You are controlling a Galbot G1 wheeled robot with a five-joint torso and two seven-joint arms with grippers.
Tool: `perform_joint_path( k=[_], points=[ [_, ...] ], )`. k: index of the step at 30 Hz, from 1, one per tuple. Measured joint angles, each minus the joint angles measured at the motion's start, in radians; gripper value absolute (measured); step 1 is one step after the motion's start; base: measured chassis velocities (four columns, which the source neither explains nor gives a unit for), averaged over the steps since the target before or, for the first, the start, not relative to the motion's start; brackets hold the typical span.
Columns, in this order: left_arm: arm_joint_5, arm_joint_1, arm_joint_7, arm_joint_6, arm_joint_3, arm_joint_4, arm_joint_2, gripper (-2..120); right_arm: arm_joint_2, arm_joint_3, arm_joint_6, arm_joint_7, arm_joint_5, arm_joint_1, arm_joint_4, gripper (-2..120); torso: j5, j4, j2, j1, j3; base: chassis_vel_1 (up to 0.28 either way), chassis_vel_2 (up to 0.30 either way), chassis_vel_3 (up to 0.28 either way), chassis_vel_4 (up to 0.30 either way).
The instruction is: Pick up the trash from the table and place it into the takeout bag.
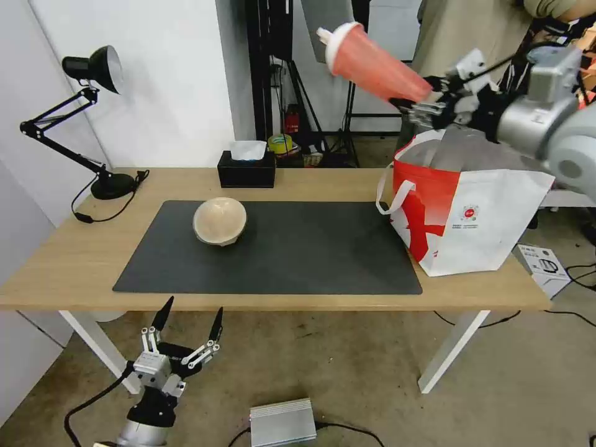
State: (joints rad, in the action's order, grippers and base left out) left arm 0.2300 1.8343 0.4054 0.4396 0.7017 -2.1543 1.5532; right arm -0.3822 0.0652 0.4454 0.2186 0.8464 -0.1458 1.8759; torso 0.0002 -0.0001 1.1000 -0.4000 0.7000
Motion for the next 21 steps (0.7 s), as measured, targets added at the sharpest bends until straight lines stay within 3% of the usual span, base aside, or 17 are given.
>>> perform_joint_path(
  k=[7,21],
  points=[
    [0.001,0.002,0.009,0.000,0.000,0.012,-0.003,100,0.068,-0.135,-0.080,0.091,-0.138,-0.147,-0.047,49,0.0001,-0.0001,0.000,0.000,0.000,0.000,0.000,0.000,0.000],
    [0.002,-0.010,0.014,0.005,-0.018,0.036,-0.003,100,0.104,-0.171,-0.186,0.182,-0.375,-0.203,-0.144,49,0.0000,0.0001,0.000,0.000,0.000,0.000,0.000,0.000,0.000]
  ],
)
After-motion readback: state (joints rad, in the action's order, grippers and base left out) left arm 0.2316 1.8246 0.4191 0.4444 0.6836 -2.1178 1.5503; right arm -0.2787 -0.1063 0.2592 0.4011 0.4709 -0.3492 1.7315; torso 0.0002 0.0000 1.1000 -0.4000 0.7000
